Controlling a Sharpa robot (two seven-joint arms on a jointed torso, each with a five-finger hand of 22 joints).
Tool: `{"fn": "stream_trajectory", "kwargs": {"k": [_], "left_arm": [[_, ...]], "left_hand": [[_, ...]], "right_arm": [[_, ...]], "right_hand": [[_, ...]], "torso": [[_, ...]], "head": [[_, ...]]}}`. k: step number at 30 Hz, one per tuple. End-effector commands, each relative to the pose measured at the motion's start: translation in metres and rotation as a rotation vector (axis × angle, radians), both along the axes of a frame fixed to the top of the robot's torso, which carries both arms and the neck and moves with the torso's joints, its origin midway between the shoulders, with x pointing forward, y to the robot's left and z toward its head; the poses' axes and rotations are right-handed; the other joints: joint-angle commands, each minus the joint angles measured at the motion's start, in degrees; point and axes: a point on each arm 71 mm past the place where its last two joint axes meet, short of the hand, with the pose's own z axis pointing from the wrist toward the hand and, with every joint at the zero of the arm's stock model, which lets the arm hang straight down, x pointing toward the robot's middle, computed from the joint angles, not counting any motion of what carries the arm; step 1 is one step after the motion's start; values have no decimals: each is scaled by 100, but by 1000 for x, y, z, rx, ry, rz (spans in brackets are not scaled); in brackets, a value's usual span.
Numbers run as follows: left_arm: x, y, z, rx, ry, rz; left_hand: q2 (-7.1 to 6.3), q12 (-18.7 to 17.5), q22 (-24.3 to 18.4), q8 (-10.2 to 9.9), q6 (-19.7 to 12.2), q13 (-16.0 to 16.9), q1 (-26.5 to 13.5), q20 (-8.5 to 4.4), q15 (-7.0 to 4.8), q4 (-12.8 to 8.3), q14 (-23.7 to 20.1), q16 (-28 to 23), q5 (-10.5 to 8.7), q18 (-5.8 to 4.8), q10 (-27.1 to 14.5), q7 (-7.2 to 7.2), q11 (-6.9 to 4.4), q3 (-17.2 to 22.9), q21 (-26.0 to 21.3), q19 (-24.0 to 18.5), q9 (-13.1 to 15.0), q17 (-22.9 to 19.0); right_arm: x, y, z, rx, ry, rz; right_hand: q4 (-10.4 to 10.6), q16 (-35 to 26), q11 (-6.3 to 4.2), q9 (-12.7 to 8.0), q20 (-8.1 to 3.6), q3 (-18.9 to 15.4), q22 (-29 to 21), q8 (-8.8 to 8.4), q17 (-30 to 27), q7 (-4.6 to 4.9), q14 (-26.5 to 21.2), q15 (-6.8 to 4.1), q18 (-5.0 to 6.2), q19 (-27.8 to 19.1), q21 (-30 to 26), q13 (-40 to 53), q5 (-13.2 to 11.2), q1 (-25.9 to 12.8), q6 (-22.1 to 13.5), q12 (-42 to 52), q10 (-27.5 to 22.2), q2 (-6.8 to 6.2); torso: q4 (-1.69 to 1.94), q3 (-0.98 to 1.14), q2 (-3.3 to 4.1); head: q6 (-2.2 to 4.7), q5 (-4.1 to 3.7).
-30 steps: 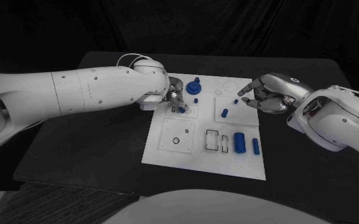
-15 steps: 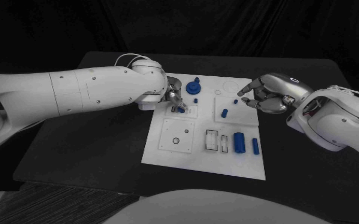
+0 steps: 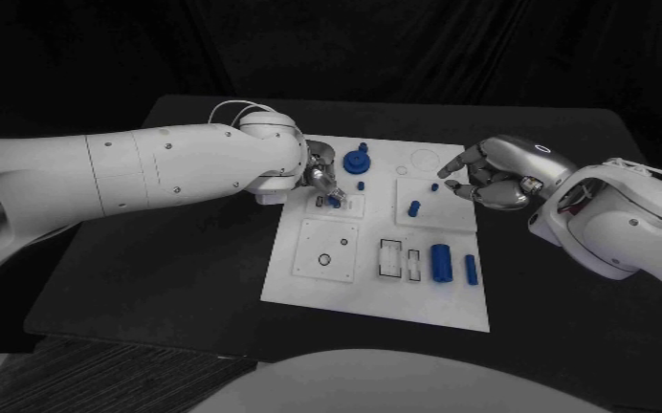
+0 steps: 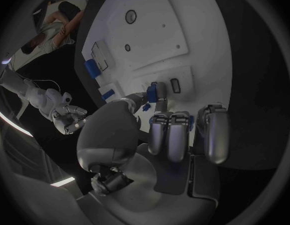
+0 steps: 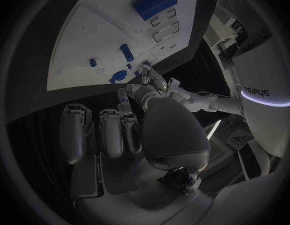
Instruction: Assemble the parts on the task board
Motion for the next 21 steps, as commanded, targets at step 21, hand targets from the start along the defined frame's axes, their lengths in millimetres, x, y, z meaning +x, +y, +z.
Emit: {"fn": "stream_trajectory", "kwargs": {"k": [21], "left_arm": [[-1,-3,0,-32,-5,-13]], "left_hand": [[55,0,1145,-28,22,1495,12,23,16,-59,595,37,41,55,585,10,5,1,-70,75,10,1507]], "right_arm": [[0,-2,-1,-4,3,-19]], "right_hand": [[5,-34,27,7,43,24,1227,-22,541,30,407,50,72,228,-35,1508,31,1,20,-15,599,35]], "torso": [[-2,2,-1]], "head": [[-1,23]]}}
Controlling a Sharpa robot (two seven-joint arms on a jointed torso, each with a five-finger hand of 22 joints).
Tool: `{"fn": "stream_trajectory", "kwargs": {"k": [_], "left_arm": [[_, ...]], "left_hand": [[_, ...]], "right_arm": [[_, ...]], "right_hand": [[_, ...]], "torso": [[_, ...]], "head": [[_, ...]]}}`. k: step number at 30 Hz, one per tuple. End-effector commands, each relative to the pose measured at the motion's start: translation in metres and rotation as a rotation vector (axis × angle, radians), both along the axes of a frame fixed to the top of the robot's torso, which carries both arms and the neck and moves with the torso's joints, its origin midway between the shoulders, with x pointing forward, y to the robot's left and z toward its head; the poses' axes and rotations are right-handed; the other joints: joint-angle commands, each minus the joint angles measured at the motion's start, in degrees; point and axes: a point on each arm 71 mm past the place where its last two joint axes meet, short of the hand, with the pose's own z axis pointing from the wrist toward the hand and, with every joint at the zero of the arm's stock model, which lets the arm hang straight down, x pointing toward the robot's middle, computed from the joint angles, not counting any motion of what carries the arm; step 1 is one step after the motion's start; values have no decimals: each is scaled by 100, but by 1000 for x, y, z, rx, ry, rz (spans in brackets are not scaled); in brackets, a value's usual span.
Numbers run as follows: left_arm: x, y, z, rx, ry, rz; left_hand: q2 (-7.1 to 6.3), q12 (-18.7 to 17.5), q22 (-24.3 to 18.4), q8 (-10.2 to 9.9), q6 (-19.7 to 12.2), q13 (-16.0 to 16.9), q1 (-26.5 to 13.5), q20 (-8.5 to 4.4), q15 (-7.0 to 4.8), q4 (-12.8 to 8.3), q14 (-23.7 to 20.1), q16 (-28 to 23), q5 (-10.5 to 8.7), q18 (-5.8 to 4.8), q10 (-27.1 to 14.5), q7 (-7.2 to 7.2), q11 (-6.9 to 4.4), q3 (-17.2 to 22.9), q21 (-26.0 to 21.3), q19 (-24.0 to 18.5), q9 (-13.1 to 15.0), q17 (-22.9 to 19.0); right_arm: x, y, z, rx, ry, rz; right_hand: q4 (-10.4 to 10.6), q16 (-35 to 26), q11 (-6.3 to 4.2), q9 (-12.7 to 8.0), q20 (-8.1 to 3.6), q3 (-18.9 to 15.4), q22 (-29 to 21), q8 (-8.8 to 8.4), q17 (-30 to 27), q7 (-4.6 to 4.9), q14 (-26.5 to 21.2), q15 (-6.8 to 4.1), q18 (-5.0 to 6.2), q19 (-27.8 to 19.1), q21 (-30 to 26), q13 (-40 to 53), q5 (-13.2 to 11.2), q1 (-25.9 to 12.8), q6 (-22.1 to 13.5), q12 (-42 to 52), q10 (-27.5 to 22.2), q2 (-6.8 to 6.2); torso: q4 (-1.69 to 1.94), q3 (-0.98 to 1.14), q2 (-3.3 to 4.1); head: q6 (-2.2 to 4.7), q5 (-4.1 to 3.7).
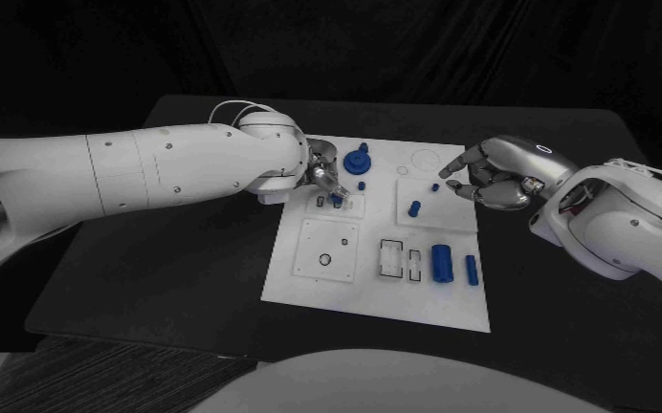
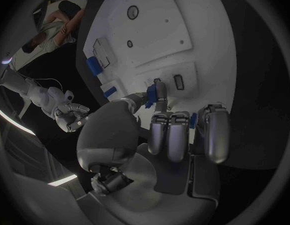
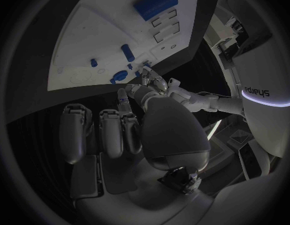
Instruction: Assemble the parts on the task board
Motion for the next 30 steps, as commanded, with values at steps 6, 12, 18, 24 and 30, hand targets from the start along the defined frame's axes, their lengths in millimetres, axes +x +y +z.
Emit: {"fn": "stream_trajectory", "kwargs": {"k": [6,12,18,24,30], "left_arm": [[-1,-3,-1,-6,13,-12],[-1,-3,-2,-5,13,-10],[-1,-2,-4,-3,18,-8],[-2,0,-8,-2,26,-4],[-3,2,-10,0,29,0]], "left_hand": [[56,-1,1145,-28,22,1495,12,23,16,-26,595,37,14,55,585,10,4,-1,-32,75,5,1508],[60,-12,1141,-35,15,1487,10,23,17,-27,595,37,11,58,576,13,7,-2,-45,69,5,1508],[65,-22,1138,-39,10,1480,13,24,18,-31,595,37,11,59,569,13,7,0,-53,66,6,1508],[71,-29,1135,-43,7,1475,17,24,18,-35,595,37,12,61,564,14,8,2,-64,61,6,1508],[71,-29,1135,-43,7,1475,17,24,18,-35,595,37,12,61,564,14,8,2,-64,61,6,1508]], "right_arm": [[0,-1,-1,-2,2,-15],[0,-1,-1,-2,2,-16],[0,-2,-1,-2,2,-16],[0,-2,-1,-2,2,-16],[0,-2,-1,-2,2,-17]], "right_hand": [[6,-34,27,7,43,24,1228,-22,541,30,407,50,72,228,-35,1508,31,1,20,-15,599,35],[6,-34,27,7,43,24,1228,-22,541,30,407,50,72,228,-35,1508,31,1,20,-15,599,35],[6,-34,27,7,43,24,1228,-22,541,30,407,50,72,228,-35,1508,31,1,20,-15,599,35],[6,-34,27,7,43,24,1228,-22,541,30,407,50,72,228,-35,1508,31,1,20,-15,599,35],[6,-34,27,7,43,24,1228,-22,541,30,407,50,72,228,-35,1508,31,1,20,-15,599,35]], "torso": [[-5,3,4],[-1,3,6],[-1,2,8],[-5,-1,7],[-2,-2,4]], "head": [[-1,10],[-1,-3],[-1,-1],[-1,4],[-1,7]]}}
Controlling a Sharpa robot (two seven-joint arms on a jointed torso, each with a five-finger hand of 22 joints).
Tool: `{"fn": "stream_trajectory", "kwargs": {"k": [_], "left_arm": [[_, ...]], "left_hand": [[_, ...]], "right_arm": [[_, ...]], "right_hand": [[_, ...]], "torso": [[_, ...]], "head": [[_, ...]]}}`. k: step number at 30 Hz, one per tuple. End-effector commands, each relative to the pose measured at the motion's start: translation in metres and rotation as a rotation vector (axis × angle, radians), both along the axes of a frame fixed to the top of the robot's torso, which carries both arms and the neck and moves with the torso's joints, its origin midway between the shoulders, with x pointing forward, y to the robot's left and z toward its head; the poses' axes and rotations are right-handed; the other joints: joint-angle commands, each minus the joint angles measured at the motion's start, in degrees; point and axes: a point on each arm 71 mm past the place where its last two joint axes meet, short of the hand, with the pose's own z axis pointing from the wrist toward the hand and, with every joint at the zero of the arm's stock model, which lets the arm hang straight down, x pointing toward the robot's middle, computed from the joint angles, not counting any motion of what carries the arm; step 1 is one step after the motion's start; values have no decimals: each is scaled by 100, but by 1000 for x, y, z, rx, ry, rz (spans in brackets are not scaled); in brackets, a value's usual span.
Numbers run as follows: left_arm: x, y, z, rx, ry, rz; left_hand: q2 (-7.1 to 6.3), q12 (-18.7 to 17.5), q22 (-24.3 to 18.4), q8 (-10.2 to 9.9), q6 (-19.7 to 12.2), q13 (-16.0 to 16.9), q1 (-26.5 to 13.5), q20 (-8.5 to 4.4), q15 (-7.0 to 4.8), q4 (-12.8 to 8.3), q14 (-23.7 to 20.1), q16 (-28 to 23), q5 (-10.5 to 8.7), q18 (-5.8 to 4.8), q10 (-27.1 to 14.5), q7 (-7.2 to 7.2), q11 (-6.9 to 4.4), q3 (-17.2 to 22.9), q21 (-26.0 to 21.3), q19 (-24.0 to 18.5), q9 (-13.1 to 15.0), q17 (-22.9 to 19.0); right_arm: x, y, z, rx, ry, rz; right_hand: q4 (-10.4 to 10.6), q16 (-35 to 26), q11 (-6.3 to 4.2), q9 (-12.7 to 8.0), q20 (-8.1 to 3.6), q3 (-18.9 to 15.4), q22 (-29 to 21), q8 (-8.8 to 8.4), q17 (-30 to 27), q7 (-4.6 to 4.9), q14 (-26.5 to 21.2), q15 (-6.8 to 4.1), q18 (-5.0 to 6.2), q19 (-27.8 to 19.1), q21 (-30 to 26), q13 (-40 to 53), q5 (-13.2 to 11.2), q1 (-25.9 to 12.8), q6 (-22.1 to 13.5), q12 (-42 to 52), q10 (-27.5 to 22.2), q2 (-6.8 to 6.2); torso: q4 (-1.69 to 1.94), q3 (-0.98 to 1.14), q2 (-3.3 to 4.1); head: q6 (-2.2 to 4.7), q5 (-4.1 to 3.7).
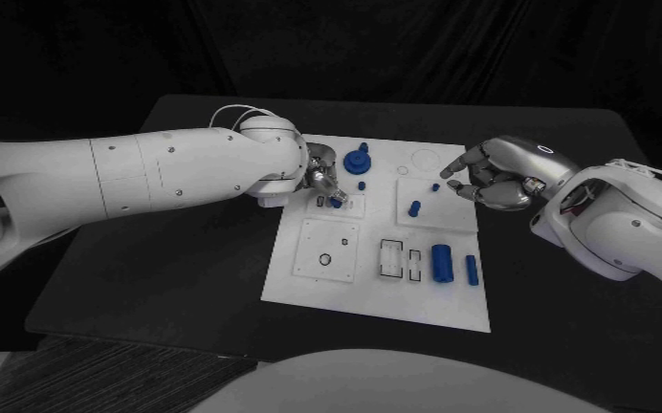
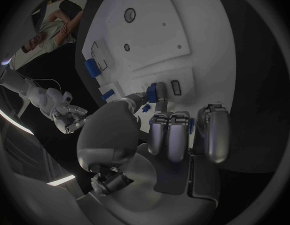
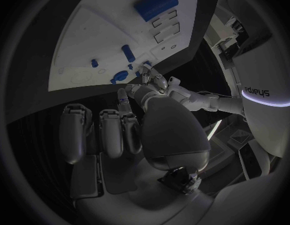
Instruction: Assemble the parts on the task board
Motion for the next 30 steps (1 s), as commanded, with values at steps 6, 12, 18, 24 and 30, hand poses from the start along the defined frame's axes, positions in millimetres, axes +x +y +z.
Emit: {"fn": "stream_trajectory", "kwargs": {"k": [6,12,18,24,30], "left_arm": [[-2,2,-3,-4,13,0],[-2,3,-3,-3,15,2],[-2,2,-4,-2,18,-2],[-2,1,-5,3,25,-7],[-2,1,-6,5,32,-13]], "left_hand": [[54,-37,1133,-22,6,1469,-3,24,19,-41,595,37,13,63,558,14,8,5,-41,59,1,1509],[59,-43,1129,-25,5,1465,2,25,19,-48,595,37,16,65,554,14,8,8,-53,54,3,1509],[65,-53,1126,-31,3,1458,15,25,20,-66,595,37,17,67,547,16,10,12,-66,50,7,1509],[67,-70,1121,-62,9,1446,-82,34,30,-27,595,37,-242,69,535,29,22,-102,-89,48,23,1509],[134,-93,1117,-214,21,1429,-376,61,62,258,595,37,-1498,73,520,73,61,-531,-134,48,-74,1509]], "right_arm": [[0,-1,-1,-2,2,-15],[0,-1,-1,-2,1,-15],[0,-1,-1,-2,1,-15],[0,-1,-1,-1,1,-16],[0,-1,-1,-1,1,-16]], "right_hand": [[6,-34,28,8,43,24,1230,-22,541,30,407,50,72,228,-35,1508,31,1,20,-15,599,35],[6,-34,28,8,43,24,1230,-22,541,30,407,50,72,228,-35,1508,31,1,20,-15,599,35],[6,-34,28,8,43,24,1230,-22,541,30,407,50,72,228,-35,1508,31,1,20,-15,599,35],[6,-34,28,8,43,24,1230,-22,541,30,407,50,72,228,-35,1508,31,1,20,-15,599,35],[6,-34,28,8,43,24,1230,-22,541,30,407,50,72,228,-35,1508,31,1,20,-15,599,35]], "torso": [[3,-4,-6],[5,1,-3],[4,6,-5],[1,2,-5],[-4,-1,-2]], "head": [[-1,1],[-1,-2],[-1,-4],[-1,-4],[-1,4]]}}
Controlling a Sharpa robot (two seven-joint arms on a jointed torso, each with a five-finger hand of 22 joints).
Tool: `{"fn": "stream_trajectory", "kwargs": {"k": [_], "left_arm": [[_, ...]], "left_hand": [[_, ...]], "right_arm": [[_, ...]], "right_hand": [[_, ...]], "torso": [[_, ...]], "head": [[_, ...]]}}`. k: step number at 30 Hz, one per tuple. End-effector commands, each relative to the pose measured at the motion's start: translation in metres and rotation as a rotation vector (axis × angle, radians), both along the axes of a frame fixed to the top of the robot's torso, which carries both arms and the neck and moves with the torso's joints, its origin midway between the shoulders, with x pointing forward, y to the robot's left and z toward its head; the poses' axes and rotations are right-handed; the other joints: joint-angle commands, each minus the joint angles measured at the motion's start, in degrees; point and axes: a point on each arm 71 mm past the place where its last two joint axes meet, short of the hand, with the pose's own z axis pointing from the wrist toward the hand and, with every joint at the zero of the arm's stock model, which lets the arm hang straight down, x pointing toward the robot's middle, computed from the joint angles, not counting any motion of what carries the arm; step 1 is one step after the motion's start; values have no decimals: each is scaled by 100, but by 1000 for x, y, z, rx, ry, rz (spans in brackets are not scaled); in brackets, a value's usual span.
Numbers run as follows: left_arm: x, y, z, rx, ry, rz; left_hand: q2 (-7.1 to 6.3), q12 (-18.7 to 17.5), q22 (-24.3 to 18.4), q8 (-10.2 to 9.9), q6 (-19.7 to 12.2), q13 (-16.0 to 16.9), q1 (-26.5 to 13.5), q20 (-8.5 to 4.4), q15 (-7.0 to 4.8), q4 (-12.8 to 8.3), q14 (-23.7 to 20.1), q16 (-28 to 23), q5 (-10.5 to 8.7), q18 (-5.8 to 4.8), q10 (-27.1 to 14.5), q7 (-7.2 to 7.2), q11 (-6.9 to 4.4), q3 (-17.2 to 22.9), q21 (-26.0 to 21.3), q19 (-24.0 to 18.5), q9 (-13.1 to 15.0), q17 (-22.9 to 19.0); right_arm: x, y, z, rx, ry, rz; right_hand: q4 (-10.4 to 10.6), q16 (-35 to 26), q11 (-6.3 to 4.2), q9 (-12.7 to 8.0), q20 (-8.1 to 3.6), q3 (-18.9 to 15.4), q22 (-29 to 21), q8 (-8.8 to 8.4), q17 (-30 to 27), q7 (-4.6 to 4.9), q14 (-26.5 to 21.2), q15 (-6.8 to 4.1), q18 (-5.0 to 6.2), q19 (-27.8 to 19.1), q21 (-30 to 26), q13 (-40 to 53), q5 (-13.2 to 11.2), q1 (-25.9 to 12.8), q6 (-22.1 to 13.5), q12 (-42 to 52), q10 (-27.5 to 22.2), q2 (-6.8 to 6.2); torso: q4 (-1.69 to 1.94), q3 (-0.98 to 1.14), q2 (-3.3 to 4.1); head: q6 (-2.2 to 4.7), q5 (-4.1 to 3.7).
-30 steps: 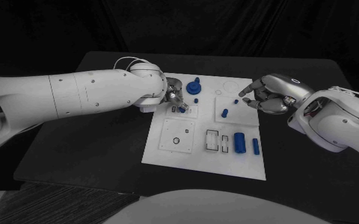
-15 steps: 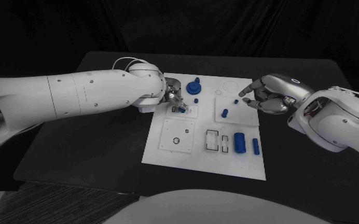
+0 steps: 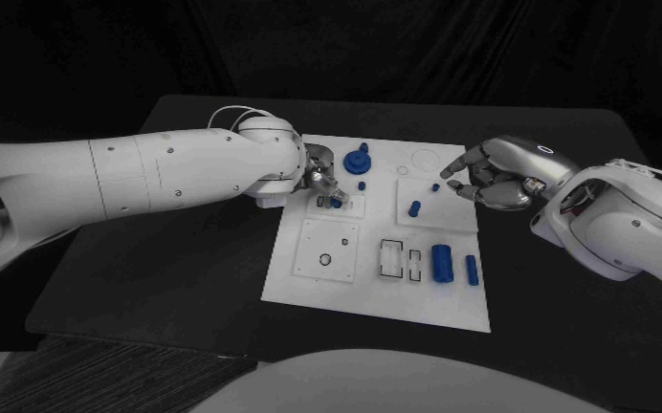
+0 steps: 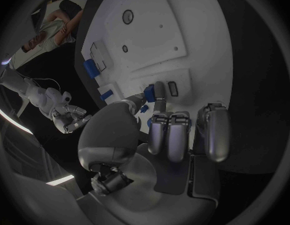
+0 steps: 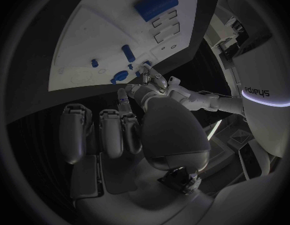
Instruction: Assemble the parts on the task board
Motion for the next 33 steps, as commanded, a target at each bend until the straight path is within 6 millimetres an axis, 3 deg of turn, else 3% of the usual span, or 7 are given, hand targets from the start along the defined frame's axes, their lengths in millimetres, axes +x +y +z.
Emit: {"fn": "stream_trajectory", "kwargs": {"k": [1,5,9,17,24,29,33], "left_arm": [[-2,-2,-3,1,25,-21],[-3,-3,-4,1,29,-25],[-3,-4,-4,3,31,-27],[-2,-3,-5,12,35,-22],[-4,-1,-4,-5,18,-11],[-5,7,3,-10,-32,-2],[0,17,22,-18,-92,2]], "left_hand": [[3,-30,1117,-62,35,1425,-118,61,49,109,612,38,-367,74,524,33,49,-207,-37,44,-70,1509],[21,-34,1122,-106,84,1422,-227,66,51,251,612,38,-702,73,522,32,52,-465,-39,52,-112,1509],[45,-31,1124,-125,126,1424,-305,66,50,362,612,38,-870,73,523,29,51,-660,-43,57,-127,1509],[86,-33,1126,-99,210,1422,-461,60,42,515,612,38,-938,73,523,12,39,-924,-48,63,-102,1509],[153,18,1146,27,320,1459,-693,34,11,527,612,38,-961,60,559,-35,1,-1271,11,99,57,1509],[144,88,1178,172,350,1509,-716,-9,-35,530,612,38,-969,36,607,-81,-49,-1504,120,160,247,1509],[142,88,1197,250,342,1509,-770,-31,-56,532,612,38,-968,22,607,-101,-67,-1663,187,194,367,1509]], "right_arm": [[0,-1,-1,-1,0,-15],[0,-1,-1,-1,0,-14],[0,0,-1,-1,1,-13],[0,-1,-1,-1,1,-15],[-1,-2,0,1,-2,-17],[-2,-5,1,4,-6,-23],[-2,-6,1,7,-10,-28]], "right_hand": [[6,-34,28,8,43,24,1231,-22,541,30,407,50,72,228,-35,1508,31,2,20,-15,599,36],[6,-34,28,8,43,24,1231,-22,541,30,407,50,72,228,-35,1508,31,2,20,-15,599,36],[6,-34,28,8,43,24,1231,-22,541,30,407,50,72,228,-35,1508,31,2,20,-15,599,36],[6,-34,28,8,43,24,1231,-22,541,30,407,50,72,228,-35,1508,31,2,20,-15,599,36],[6,-34,28,8,43,24,1231,-22,541,30,407,50,72,228,-35,1508,31,2,20,-15,599,36],[11,-41,25,7,48,24,1228,-47,529,32,404,49,74,224,-43,1508,32,8,15,-15,599,38],[11,-43,26,8,48,23,1230,-48,524,31,403,49,74,226,-39,1508,33,8,16,-15,599,37]], "torso": [[-8,-3,4],[-5,0,3],[0,3,3],[-1,-1,1],[-1,-3,3],[-4,-1,1],[-2,1,0]], "head": [[-1,10],[-1,3],[-1,1],[-1,-6],[-1,-3],[-1,-39],[-1,-56]]}}
